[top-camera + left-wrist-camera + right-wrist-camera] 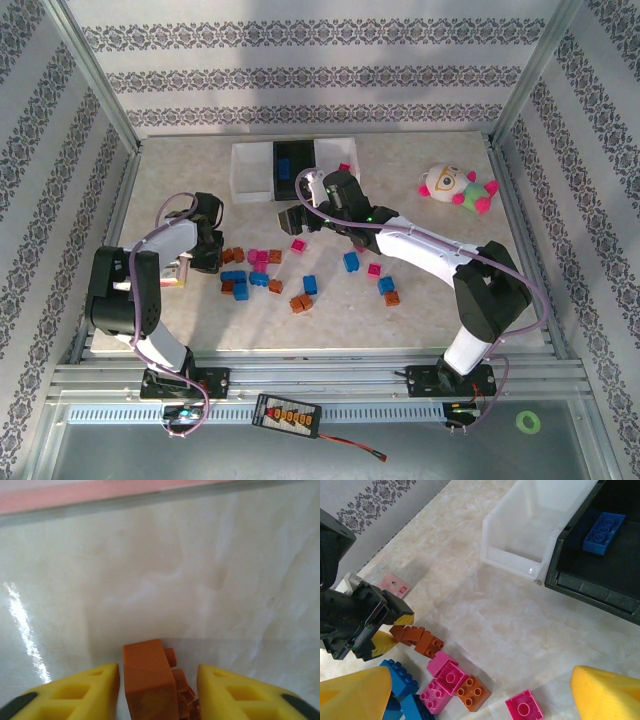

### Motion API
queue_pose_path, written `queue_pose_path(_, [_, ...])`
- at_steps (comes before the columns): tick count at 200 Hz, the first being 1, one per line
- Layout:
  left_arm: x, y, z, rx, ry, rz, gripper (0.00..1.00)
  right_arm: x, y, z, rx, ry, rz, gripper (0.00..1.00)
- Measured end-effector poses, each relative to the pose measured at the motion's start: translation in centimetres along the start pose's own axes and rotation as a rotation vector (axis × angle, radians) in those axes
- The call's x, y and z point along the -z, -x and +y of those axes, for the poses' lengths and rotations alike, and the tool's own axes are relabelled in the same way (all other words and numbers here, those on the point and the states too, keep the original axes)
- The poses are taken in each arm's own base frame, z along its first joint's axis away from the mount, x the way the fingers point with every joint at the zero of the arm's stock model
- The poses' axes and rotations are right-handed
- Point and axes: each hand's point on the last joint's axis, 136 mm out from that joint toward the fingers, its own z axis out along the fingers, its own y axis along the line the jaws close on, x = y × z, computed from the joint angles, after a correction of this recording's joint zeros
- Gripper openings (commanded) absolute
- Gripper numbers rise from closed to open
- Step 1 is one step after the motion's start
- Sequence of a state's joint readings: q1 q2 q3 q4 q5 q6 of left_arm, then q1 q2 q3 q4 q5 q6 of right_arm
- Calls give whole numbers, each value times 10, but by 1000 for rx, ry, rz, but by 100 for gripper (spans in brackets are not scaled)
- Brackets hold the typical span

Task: Sort the legos into containers by color
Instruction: Pick up the lego from the middle-left of the table.

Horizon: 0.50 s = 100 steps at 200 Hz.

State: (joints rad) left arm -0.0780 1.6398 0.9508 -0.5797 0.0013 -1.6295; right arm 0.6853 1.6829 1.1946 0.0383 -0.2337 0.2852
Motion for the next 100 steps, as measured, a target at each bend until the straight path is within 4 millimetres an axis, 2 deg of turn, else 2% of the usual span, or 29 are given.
queue_pose_path(31, [-1,-1,-1,12,-8,7,20,0,0,-1,0,-7,-3,92])
queue_pose_path(63, [2,1,-2,13,-18,-6,18,0,-3,-3,-1,-14,3,92])
queue_pose_path(84, [12,5,-7,-13,-44,-26,14,-1,-9,-8,-5,-31,11,92])
queue_pose_path(100, [26,8,-24,-48,-88,-42,13,1,-14,-11,-10,-48,16,92])
